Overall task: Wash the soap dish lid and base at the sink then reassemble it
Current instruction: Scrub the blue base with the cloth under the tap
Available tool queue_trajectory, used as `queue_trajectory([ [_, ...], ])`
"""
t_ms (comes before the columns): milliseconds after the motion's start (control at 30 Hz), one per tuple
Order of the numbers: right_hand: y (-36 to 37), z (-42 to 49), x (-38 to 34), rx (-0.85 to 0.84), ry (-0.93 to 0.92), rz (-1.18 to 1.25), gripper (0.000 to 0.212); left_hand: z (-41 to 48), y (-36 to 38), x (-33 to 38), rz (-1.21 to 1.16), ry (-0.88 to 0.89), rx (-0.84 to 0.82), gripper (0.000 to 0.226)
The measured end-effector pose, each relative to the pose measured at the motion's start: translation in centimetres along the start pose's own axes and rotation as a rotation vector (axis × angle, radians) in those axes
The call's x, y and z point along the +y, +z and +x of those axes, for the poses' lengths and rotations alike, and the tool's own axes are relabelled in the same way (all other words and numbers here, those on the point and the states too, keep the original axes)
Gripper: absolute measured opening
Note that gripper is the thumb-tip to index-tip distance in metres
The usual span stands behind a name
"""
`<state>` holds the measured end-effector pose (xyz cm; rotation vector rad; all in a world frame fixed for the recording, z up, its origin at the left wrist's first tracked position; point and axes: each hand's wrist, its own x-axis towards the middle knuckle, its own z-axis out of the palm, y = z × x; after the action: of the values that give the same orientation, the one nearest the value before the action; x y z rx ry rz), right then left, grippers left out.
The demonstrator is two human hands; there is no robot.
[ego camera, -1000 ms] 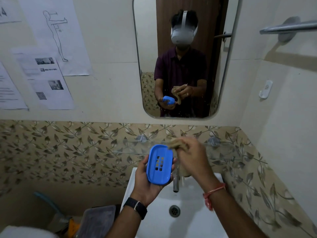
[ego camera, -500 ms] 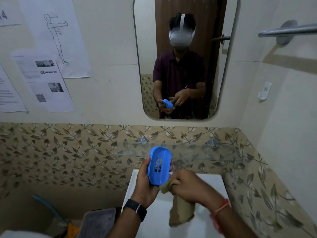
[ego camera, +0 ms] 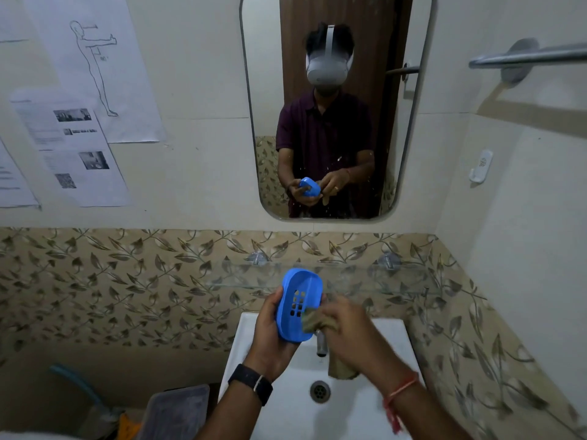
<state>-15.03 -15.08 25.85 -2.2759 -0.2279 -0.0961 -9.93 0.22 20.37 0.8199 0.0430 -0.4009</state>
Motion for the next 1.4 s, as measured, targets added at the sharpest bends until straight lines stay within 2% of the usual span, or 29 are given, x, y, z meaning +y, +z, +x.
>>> queue_trajectory([
  [100, 1.9, -0.8, 1.0, -0.140, -0.001, 0.050, 0.030, 0.0, -0.1, 0.0, 0.028, -0.001, 0.020, 0.062],
  [200, 0.5, -1.2, 1.3, -0.262, 0.096, 0.332, 0.024, -0.4, -0.7, -0.1, 0.022, -0.010, 0.059, 0.060],
  [233, -0.2, -1.3, 1.4, -0.254, 0.130, 0.435, 0.021, -0.4, -1.0, -0.1, 0.001, -0.016, 0.067, 0.058],
  [300, -1.4, -0.9, 1.5, -0.126, 0.188, 0.562, 0.024, -0.3, -1.3, 0.0, -0.024, -0.029, 0.065, 0.061],
  [433, -2.5, 1.0, 0.9, 0.191, 0.190, 0.433, 0.029, -0.2, -1.3, -0.5, 0.030, -0.070, 0.033, 0.063],
  [533, -2.6, 2.5, -0.7, 0.325, 0.027, 0.307, 0.030, 0.0, -0.9, -1.0, 0.087, -0.085, -0.003, 0.065],
  [600, -1.9, 3.2, -1.5, 0.307, -0.076, 0.118, 0.029, 0.3, -0.5, -1.3, 0.159, -0.072, -0.027, 0.069],
  [700, -0.2, 3.4, -1.5, 0.199, -0.105, -0.049, 0.029, 0.4, -0.1, -1.9, 0.249, -0.031, 0.036, 0.049],
  [833, 1.7, 1.3, -0.3, 0.173, -0.171, -0.101, 0.034, 0.6, -0.6, -2.1, 0.301, 0.019, 0.098, 0.066],
  [967, 4.2, -2.7, 0.7, 0.020, -0.165, -0.041, 0.027, 0.4, -0.4, -1.0, 0.281, 0.090, 0.199, 0.060],
  [1033, 3.6, -3.1, 1.4, 0.127, -0.134, 0.030, 0.034, 0.2, -0.2, -0.6, 0.320, 0.143, 0.185, 0.068],
  [1100, 2.0, -2.5, 1.6, 0.294, -0.144, 0.040, 0.043, 0.0, -0.4, -0.5, 0.349, 0.147, 0.180, 0.066],
  [1200, -0.1, -0.1, 0.5, 0.404, -0.173, -0.009, 0.034, 0.0, -0.7, -0.9, 0.389, 0.145, 0.183, 0.067],
  [1300, -0.9, 2.3, -0.6, 0.387, -0.209, -0.044, 0.034, -0.4, -0.2, -1.5, 0.417, 0.178, 0.157, 0.070],
  [1400, 0.4, 2.8, -0.6, 0.229, -0.209, -0.087, 0.036, -0.3, -0.2, -2.0, 0.449, 0.232, 0.157, 0.058],
])
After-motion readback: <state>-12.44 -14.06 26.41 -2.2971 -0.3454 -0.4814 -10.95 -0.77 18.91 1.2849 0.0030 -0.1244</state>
